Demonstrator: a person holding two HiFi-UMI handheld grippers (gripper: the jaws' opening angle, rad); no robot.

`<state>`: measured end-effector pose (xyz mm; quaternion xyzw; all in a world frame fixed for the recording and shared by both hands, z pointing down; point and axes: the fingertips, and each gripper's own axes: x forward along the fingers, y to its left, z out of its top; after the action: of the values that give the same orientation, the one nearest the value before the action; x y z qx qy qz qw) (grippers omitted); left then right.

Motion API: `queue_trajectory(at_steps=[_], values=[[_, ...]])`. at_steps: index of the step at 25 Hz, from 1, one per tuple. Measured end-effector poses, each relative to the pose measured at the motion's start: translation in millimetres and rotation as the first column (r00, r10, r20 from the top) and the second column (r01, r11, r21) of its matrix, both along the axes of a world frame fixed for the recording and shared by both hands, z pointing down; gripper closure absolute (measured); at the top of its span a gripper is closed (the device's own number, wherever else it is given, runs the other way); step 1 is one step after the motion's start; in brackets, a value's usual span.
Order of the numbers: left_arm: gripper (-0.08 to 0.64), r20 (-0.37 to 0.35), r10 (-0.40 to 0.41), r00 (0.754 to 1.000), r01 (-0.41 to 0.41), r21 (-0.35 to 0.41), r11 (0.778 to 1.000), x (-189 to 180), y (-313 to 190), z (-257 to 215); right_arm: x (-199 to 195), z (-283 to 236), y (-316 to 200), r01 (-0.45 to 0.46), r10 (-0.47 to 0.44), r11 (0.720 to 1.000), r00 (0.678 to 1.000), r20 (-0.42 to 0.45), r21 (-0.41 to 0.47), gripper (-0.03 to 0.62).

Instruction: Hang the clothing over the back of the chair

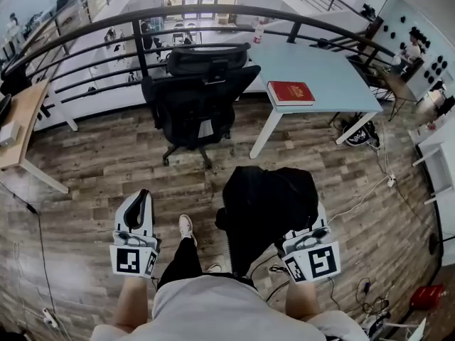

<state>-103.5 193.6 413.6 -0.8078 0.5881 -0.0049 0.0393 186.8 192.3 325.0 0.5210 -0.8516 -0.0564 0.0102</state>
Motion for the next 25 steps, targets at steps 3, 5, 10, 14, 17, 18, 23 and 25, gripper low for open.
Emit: queue_trajectory(at_steps=[3, 5, 10, 14, 17, 18, 23, 25], values=[[0.52, -0.015, 0.037, 0.999, -0.037, -0.001, 0.999, 7, -43, 7, 3, 2, -30, -0.021, 0.021, 1.0, 1.0, -0.009, -0.009, 0.514], [0.52, -0.023, 0.058, 0.998, -0.058, 0.009, 0.998, 10, -77, 6, 6, 1, -53, -0.04, 0.04, 0.999, 0.999, -0.011, -0.01, 0.514], [0.52, -0.039, 0.113, 0.993, -0.111, 0.045, 0.993, 9, -170, -11, 5, -10, -111, -0.085, 0.085, 0.996, 0.996, -0.03, -0.008, 0.514], [0.52, -0.049, 0.195, 0.979, -0.193, 0.049, 0.98, 11, -232, -22, 4, -17, -152, -0.165, 0.165, 0.986, 0.986, -0.032, -0.012, 0.514], [0.52, -0.05, 0.25, 0.967, -0.247, 0.063, 0.967, 10, -268, -26, 2, -19, -176, -0.218, 0.218, 0.976, 0.976, -0.021, -0.012, 0.514], [0.52, -0.05, 0.259, 0.964, -0.256, 0.066, 0.964, 9, -279, -27, 0, -19, -184, -0.229, 0.229, 0.973, 0.973, -0.018, -0.011, 0.514], [0.52, -0.052, 0.269, 0.962, -0.266, 0.056, 0.962, 10, -325, -25, -5, -15, -228, -0.226, 0.226, 0.974, 0.974, -0.018, -0.018, 0.514], [0.52, -0.042, 0.257, 0.965, -0.255, 0.047, 0.966, 10, -336, -21, -8, -10, -246, -0.202, 0.201, 0.979, 0.979, -0.013, -0.019, 0.514]])
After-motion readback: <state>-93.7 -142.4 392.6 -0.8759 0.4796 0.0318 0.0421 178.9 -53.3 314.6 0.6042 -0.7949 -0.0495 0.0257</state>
